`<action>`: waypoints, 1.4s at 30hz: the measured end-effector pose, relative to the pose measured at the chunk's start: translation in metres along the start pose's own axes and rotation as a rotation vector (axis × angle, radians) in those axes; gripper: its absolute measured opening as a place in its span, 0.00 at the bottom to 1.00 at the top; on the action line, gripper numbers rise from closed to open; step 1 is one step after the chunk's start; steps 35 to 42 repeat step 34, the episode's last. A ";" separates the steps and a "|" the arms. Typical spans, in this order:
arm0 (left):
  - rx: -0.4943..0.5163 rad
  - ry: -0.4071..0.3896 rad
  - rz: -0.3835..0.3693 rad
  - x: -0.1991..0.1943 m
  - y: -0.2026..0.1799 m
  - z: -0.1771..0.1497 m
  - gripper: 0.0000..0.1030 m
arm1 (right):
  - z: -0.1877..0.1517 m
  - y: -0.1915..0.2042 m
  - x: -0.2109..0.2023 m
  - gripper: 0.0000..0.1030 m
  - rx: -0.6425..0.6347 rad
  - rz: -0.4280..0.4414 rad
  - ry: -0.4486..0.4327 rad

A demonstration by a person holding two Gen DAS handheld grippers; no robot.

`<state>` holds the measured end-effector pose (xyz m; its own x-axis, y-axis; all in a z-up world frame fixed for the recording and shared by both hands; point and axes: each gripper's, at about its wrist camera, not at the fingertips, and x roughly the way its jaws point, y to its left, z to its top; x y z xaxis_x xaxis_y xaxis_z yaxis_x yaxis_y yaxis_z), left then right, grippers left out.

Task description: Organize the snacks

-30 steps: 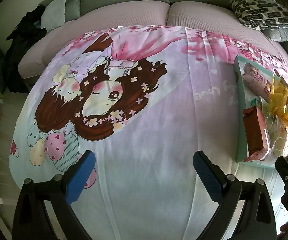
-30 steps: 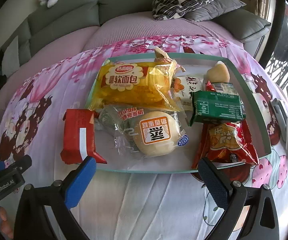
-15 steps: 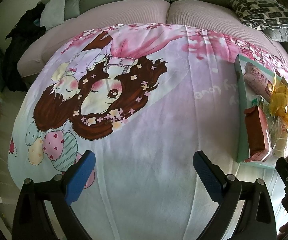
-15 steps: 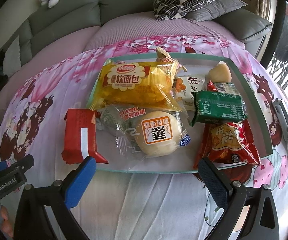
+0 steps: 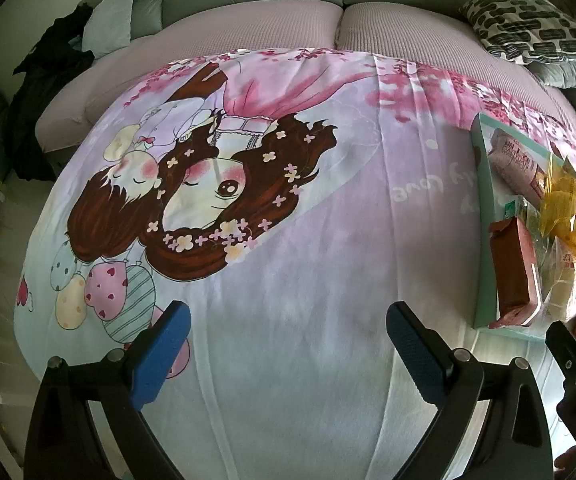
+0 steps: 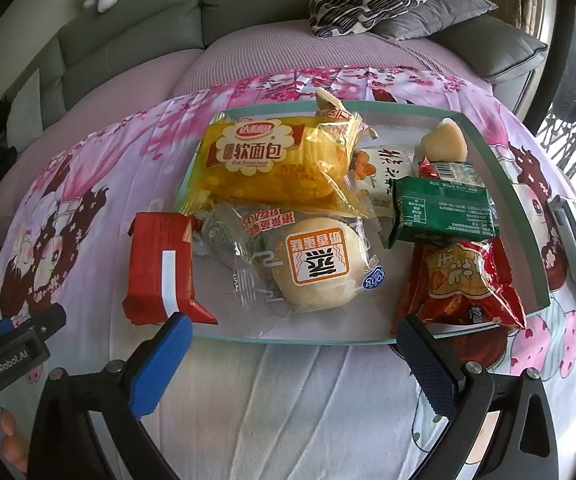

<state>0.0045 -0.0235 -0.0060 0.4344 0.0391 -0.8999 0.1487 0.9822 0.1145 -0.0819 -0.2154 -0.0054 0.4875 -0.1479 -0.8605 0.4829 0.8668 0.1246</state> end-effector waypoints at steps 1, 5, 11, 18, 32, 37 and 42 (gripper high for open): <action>0.000 0.000 -0.001 0.000 0.000 0.000 0.96 | 0.000 0.000 0.000 1.00 0.000 0.001 0.001; -0.001 0.001 0.000 0.000 0.000 0.000 0.96 | 0.000 0.000 0.001 1.00 -0.001 0.001 0.002; 0.000 0.000 0.000 0.000 0.000 0.000 0.96 | 0.000 -0.001 0.001 1.00 -0.001 0.001 0.002; -0.001 0.000 -0.001 0.000 0.000 0.001 0.96 | -0.001 0.000 0.003 1.00 0.000 0.004 0.008; -0.028 -0.076 -0.019 -0.012 0.004 0.002 0.96 | -0.001 0.000 0.003 1.00 0.002 0.005 0.009; -0.035 -0.072 -0.034 -0.011 0.006 0.003 0.96 | -0.001 0.000 0.003 1.00 0.001 0.005 0.009; -0.035 -0.072 -0.034 -0.011 0.006 0.003 0.96 | -0.001 0.000 0.003 1.00 0.001 0.005 0.009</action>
